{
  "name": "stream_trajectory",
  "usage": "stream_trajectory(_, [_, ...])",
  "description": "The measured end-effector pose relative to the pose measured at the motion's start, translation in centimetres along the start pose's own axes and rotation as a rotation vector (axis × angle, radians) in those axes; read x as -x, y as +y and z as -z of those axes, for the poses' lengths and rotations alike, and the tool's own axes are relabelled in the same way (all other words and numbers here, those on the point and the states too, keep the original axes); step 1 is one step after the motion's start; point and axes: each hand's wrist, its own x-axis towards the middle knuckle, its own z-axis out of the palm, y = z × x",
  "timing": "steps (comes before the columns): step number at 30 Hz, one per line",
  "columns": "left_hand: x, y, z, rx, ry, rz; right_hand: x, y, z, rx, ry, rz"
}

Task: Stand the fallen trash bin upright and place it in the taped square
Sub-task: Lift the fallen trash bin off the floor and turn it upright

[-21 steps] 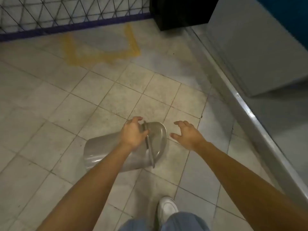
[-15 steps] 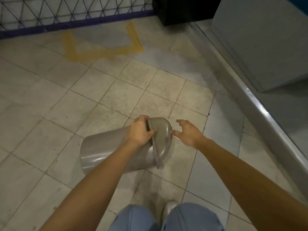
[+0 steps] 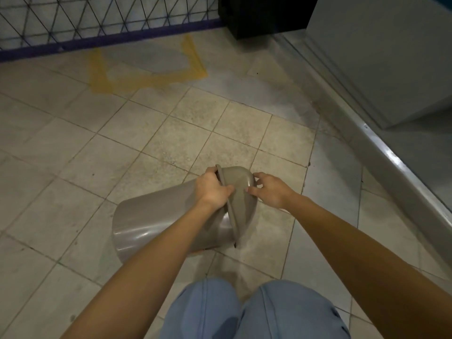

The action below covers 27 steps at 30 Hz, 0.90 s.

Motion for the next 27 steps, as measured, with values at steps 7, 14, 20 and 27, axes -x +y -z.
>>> stream_trajectory(7, [0.8,0.7,3.3,0.154,0.067,-0.021,1.4,-1.2,1.3,-0.121,0.049,0.024])
stream_trajectory(14, [1.4,0.7,7.8,0.323,0.139,-0.011,2.5,-3.2,3.7,-0.101,0.075,0.061])
stream_trajectory(20, [1.7,-0.9,11.0,0.524,0.067,-0.002,2.4,-3.5,3.0,-0.235,0.073,-0.046])
stream_trajectory(27, [2.7,-2.7,13.3,0.654,0.062,-0.034,2.8,-2.5,-1.3,-0.377,-0.101,-0.267])
